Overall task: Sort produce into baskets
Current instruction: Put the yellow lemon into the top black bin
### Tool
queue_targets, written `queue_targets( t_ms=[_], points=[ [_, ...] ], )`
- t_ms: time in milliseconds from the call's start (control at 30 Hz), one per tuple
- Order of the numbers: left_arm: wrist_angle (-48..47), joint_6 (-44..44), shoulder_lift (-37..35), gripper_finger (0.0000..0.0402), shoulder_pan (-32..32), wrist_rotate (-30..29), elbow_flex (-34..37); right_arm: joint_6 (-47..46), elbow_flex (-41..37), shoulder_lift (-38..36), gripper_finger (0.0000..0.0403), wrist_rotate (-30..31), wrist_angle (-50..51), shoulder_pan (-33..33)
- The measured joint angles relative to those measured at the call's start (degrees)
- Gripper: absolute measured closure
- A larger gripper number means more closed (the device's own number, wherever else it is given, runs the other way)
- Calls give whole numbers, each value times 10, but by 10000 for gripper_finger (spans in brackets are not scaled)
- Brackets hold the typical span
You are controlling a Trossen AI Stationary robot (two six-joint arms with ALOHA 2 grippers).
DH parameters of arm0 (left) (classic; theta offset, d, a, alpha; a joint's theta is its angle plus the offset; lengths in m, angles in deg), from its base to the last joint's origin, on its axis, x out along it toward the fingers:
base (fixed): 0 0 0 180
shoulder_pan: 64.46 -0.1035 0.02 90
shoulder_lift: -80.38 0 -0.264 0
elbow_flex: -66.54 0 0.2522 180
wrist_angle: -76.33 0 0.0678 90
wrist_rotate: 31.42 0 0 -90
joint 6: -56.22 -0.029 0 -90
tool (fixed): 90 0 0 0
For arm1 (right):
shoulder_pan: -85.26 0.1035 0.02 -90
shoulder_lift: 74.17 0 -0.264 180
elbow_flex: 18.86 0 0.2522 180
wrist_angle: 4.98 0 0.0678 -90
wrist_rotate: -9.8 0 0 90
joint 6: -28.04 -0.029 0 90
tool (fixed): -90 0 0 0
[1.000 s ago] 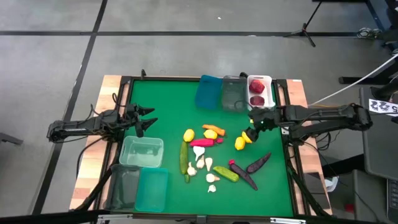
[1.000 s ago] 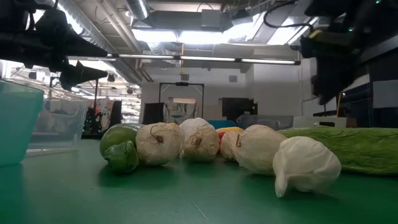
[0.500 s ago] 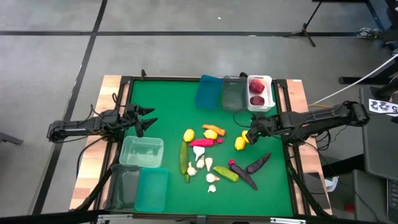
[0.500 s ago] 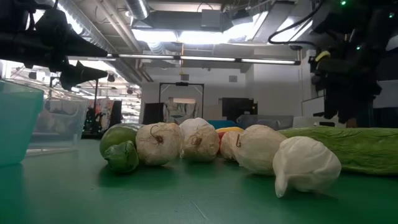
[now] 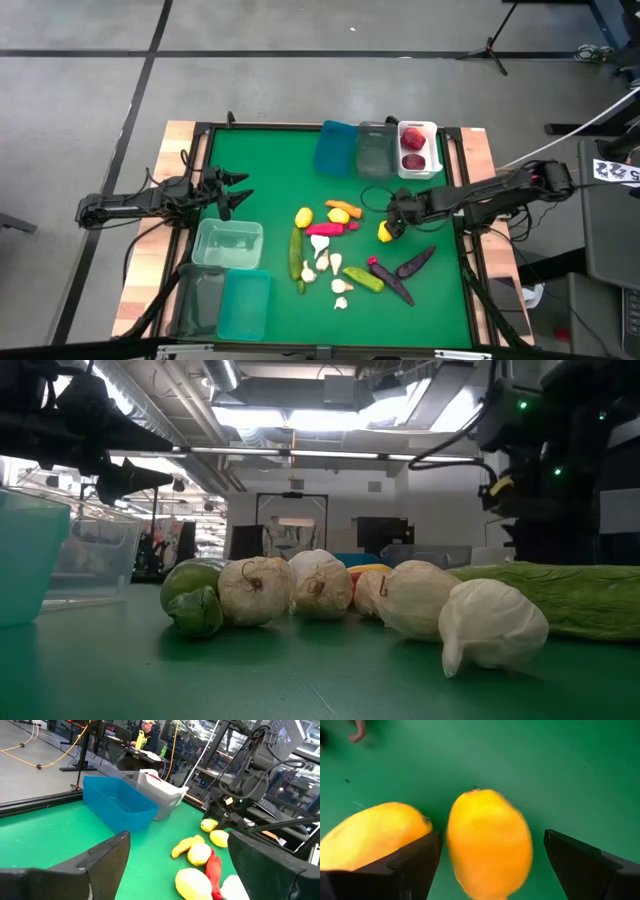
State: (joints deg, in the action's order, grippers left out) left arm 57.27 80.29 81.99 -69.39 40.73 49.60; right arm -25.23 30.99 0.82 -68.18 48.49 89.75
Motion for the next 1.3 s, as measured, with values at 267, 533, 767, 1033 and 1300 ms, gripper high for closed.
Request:
queue_targets(
  t_ms=[267,533,767,1033,1300],
  points=[
    [0,0,0,73,0,0,0,30,0,28,116,-2,-6,0],
    [0,0,0,73,0,0,0,75,12,27,238,-1,-5,0],
    [0,0,0,73,0,0,0,160,67,-1,238,7,42,-24],
    [0,0,0,73,0,0,0,261,151,-68,207,96,166,-111],
    [0,-3,0,73,0,0,0,357,167,-119,227,67,130,-232]
  ],
)
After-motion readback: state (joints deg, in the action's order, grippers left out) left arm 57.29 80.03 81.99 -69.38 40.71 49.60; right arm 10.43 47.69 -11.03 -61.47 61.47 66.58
